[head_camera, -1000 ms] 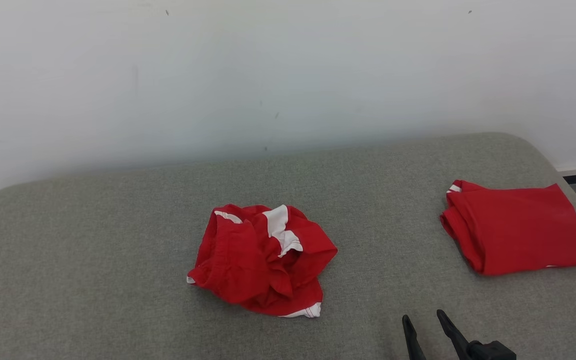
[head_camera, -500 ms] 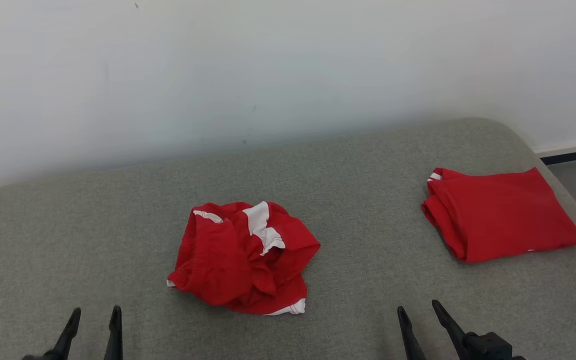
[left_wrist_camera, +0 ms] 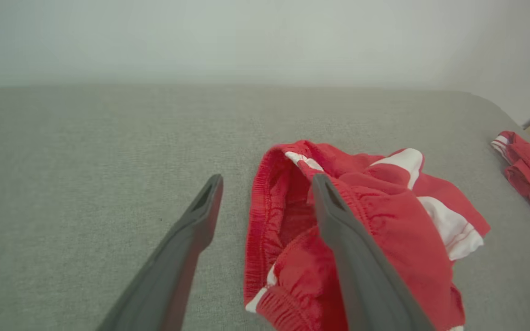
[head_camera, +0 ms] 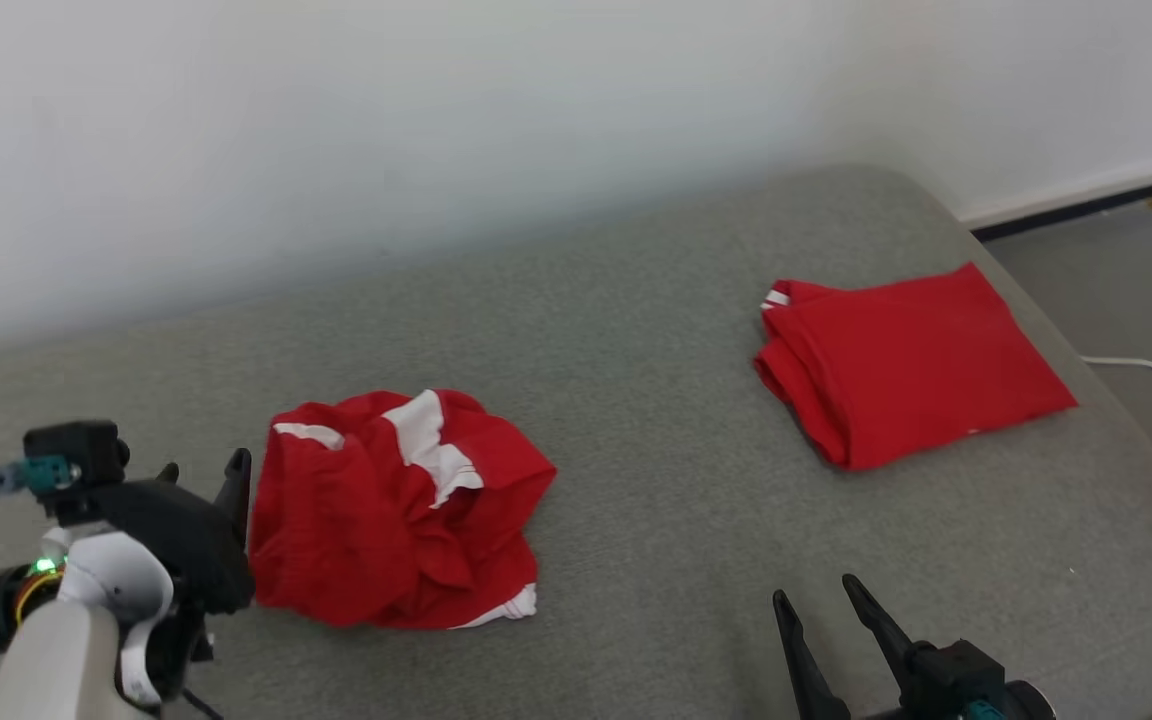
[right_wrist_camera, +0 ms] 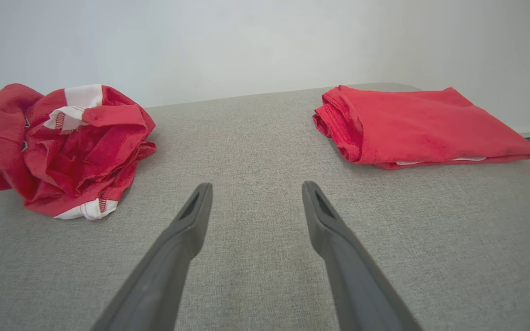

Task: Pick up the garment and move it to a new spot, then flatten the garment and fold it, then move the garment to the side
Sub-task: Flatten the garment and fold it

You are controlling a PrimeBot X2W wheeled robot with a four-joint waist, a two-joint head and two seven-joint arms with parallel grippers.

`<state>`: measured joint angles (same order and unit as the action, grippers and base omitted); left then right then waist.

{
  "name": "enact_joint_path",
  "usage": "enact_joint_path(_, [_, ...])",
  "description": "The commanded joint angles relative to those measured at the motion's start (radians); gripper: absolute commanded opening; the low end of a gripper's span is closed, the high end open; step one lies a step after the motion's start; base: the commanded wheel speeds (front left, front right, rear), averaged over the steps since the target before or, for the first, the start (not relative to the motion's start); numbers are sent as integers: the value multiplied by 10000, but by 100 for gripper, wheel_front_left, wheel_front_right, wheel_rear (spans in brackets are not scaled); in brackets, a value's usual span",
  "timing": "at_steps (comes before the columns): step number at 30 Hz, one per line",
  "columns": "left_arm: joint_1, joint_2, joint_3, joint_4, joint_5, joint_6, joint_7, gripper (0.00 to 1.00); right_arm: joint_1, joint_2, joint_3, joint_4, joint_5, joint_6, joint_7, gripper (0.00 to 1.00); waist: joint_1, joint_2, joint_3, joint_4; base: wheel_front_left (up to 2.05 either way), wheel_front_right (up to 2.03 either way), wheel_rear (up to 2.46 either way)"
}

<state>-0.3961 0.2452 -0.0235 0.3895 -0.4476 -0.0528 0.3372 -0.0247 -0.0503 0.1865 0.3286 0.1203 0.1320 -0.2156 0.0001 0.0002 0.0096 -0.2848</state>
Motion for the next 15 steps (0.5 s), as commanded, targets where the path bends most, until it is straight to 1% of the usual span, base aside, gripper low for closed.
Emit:
enact_joint_path(1, [-150, -4, 37, 76, -148, 6, 108, 100, -111, -2, -4, -54, -21, -28, -1, 100, -1, -2, 451, -547, 0, 0, 0])
enact_joint_path(2, [-373, 54, 92, 198, -207, 108, 444, 100, -159, -2, 40, -102, -43, -28, 16, 100, -1, -2, 583, -685, 0, 0, 0])
enact_joint_path(3, [-783, 188, 189, 367, -272, 304, 897, 100, -236, 1, 112, -201, -35, -28, 46, 100, -1, -2, 850, -957, 0, 0, 0])
enact_joint_path(4, [-941, 178, 240, 438, -349, 395, 1063, 100, -243, -2, 94, -241, -24, -28, 51, 100, -1, -2, 969, -1068, 0, 0, 0])
enact_joint_path(7, [-1289, 384, 301, 608, -308, 721, 1649, 100, -315, 1, 110, -325, 49, -28, 29, 100, -1, -2, 1285, -1388, 0, 0, 0])
enact_joint_path(11, [-1620, 608, 260, 645, -282, 1048, 2496, 100, -350, 1, 77, -370, 145, -28, -34, 100, -1, -2, 1595, -1606, 0, 0, 0])
enact_joint_path(15, [-1625, 626, 159, 486, -307, 1318, 3203, 100, -313, 1, 30, -368, 332, -28, -118, 100, -1, -2, 1731, -1578, 0, 0, 0])
